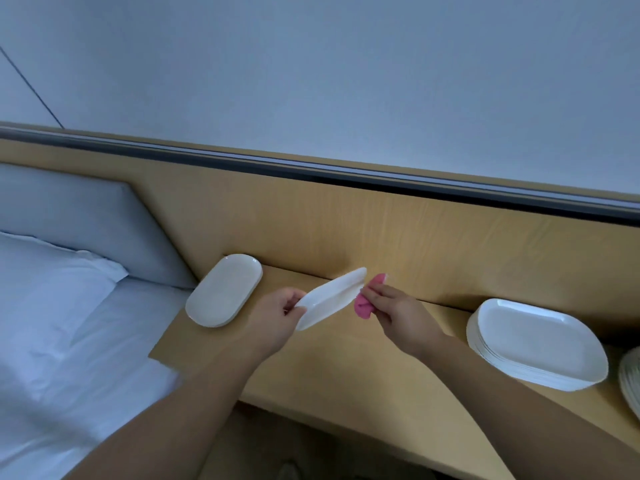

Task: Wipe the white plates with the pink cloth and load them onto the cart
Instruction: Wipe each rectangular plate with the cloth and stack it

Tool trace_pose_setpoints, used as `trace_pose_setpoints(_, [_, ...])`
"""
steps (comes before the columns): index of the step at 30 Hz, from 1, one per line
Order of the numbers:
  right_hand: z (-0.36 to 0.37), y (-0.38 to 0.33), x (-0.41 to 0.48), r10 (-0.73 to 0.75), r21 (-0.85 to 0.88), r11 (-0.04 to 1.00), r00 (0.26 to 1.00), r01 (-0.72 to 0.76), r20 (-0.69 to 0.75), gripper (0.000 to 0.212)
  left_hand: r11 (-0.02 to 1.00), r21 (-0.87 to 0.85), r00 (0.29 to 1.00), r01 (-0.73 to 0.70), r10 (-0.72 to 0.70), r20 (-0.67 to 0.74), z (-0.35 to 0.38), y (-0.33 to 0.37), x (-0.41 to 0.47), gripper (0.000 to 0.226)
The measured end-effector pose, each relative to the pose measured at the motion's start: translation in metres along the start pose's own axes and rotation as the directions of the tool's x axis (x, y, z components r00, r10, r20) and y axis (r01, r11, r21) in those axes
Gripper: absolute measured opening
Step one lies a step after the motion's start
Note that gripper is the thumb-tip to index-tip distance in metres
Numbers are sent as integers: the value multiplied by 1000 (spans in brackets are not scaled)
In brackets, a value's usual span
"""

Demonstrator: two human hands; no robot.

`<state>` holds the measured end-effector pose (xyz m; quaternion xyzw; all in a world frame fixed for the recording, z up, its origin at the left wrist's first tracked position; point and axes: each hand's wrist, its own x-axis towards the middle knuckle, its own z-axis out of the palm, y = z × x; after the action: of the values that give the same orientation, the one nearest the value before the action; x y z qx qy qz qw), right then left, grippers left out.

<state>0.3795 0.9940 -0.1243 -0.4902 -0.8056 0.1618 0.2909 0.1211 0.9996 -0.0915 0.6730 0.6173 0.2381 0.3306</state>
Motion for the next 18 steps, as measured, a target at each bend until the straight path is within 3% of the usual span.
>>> trace_pose_setpoints(5, [1, -14, 14, -93, -28, 995, 995, 94, 25, 30, 978, 194, 985, -71, 100, -141, -22, -11, -18, 10])
trace_pose_setpoints(10, [9, -31, 25, -153, -44, 987, 986, 156, 65, 31, 965, 255, 957, -63, 132, -260, -39, -29, -33, 6])
trace_pose_setpoints(18, [26, -55, 43, -169, -92, 980, 981, 178, 97, 36, 933, 344, 919, -101, 220, -327, -58, -70, -39, 8])
